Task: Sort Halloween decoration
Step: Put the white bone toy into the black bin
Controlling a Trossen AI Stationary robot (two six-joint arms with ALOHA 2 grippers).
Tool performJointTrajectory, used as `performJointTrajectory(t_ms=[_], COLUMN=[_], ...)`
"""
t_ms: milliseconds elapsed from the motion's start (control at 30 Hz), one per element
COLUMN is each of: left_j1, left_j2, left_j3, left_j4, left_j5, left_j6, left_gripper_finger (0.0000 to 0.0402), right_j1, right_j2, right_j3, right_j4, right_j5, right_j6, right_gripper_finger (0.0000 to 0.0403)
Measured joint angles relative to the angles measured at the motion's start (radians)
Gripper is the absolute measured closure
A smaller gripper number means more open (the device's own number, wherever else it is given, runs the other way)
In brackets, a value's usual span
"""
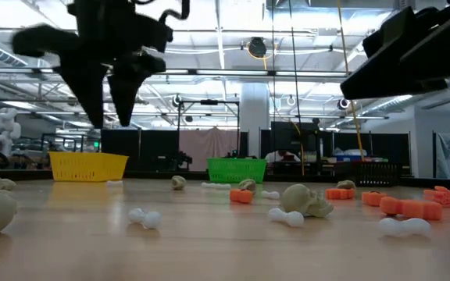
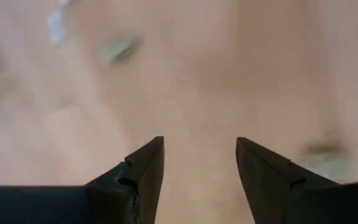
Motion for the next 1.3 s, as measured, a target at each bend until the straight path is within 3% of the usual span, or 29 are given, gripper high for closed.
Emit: performJointTrajectory(t_ms=[167, 333, 433, 567, 667, 767, 900, 1000, 1100, 1300], left_j1=[0.138, 0.24, 0.226, 0.145, 0.089, 0.057, 0.113, 0.219, 0.326, 0.453], left_j2=[0.0, 0.0, 0.0, -0.037, -0.113, -0.21, -0.3, -0.318, -0.295, -0.208], left_j3=[-0.002, -0.003, -0.008, -0.064, -0.135, -0.213, -0.26, -0.261, -0.261, -0.262], left_j4=[-0.031, -0.023, -0.014, 0.061, 0.139, 0.202, 0.212, 0.235, 0.241, 0.236], left_j5=[-0.107, -0.115, -0.128, -0.255, -0.361, -0.391, -0.305, -0.135, 0.002, 0.104], left_j6=[-0.086, -0.363, -0.464, -0.51, -0.571, -0.593, -0.561, -0.507, -0.446, -0.344], left_gripper_finger=[0.021, 0.021, 0.021, 0.021, 0.021, 0.021, 0.021, 0.021, 0.021, 0.021], right_j1=[-0.012, -0.058, -0.097, -0.152, -0.189, -0.221, -0.265, -0.298, -0.323, -0.337], right_j2=[0.0, -0.001, -0.001, -0.001, -0.001, -0.001, -0.001, -0.001, -0.001, -0.001], right_j3=[0.0, 0.0, 0.0, 0.0, 0.0, 0.0, 0.0, 0.0, 0.0, 0.0], right_j4=[0.001, 0.04, 0.038, 0.029, 0.032, 0.034, 0.055, 0.073, 0.081, 0.054], right_j5=[0.091, 0.237, 0.229, 0.134, 0.072, 0.043, -0.008, -0.05, -0.088, -0.139], right_j6=[-0.042, -0.02, 0.006, 0.019, 0.004, -0.032, -0.086, -0.107, -0.117, -0.121], right_gripper_finger=[0.0206, 0.0206, 0.0206, 0.0206, 0.0206, 0.0206, 0.0206, 0.0206, 0.0206, 0.0206])
